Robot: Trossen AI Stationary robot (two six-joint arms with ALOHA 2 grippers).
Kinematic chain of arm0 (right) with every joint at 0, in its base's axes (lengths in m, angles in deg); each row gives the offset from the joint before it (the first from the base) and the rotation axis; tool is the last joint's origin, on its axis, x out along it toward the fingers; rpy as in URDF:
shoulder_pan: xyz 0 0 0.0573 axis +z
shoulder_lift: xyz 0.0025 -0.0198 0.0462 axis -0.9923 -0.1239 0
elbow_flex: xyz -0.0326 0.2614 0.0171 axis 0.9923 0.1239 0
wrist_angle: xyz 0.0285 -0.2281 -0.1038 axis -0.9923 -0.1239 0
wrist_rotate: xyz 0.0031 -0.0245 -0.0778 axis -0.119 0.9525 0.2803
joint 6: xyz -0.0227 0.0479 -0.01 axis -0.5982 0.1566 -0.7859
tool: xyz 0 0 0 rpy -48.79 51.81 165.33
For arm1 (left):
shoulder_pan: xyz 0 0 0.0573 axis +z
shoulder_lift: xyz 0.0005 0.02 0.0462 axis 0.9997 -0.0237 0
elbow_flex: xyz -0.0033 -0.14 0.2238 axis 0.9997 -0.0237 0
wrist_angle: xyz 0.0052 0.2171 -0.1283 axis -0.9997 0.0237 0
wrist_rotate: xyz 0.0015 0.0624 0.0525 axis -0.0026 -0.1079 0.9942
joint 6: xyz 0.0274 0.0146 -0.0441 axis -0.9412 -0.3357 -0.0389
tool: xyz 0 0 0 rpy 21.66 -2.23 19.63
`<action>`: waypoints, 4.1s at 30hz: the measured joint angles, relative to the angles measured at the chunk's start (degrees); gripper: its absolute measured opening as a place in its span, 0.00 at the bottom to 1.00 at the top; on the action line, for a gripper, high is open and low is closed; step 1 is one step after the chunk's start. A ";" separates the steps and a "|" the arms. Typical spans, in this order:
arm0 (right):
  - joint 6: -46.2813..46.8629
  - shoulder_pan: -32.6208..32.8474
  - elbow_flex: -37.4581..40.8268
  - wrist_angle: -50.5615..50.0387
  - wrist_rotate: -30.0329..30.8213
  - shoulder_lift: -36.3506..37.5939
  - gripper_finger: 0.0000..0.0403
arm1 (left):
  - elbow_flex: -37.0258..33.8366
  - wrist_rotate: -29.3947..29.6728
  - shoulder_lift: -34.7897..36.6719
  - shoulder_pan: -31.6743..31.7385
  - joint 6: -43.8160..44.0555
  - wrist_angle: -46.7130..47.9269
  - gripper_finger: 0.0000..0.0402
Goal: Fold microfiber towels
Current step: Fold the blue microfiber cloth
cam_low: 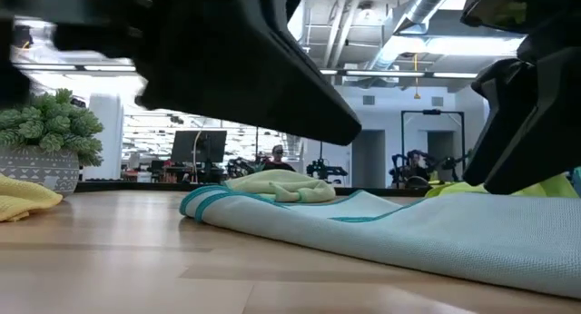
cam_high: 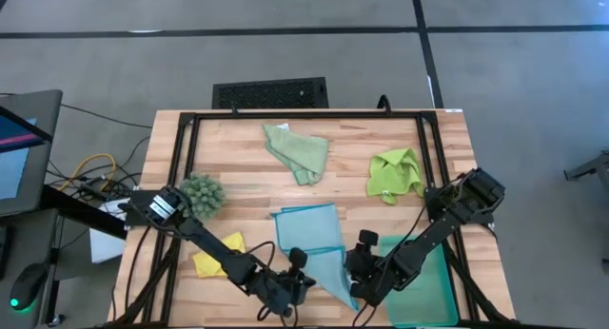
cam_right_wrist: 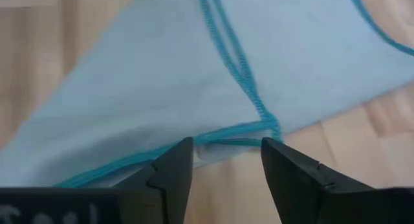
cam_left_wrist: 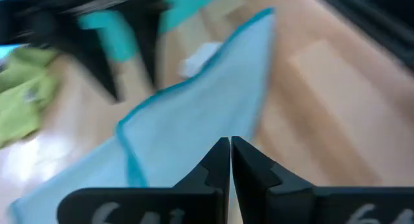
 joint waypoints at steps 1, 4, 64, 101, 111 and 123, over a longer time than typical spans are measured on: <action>0.07 -0.02 0.02 0.20 -0.15 0.00 0.50 | 0.00 1.43 0.00 0.15 0.74 0.04 0.02; 3.05 -0.76 0.02 -3.39 -0.15 0.00 0.49 | 0.00 2.29 0.00 0.90 2.78 -0.01 0.02; -7.93 -4.61 5.29 14.91 -6.84 3.30 0.24 | -0.04 -14.42 -0.28 14.71 10.06 -3.09 0.57; -0.41 -5.54 8.38 10.57 -3.93 3.67 0.24 | 1.83 -23.16 -7.15 17.37 9.01 -12.99 0.57; -4.88 -5.47 8.39 16.67 -8.25 3.06 0.24 | 2.36 -27.65 -7.10 18.04 11.48 -12.27 0.57; -4.21 -0.48 8.01 12.14 -6.22 10.79 0.24 | 2.16 -28.03 -7.21 19.48 10.06 -12.72 0.57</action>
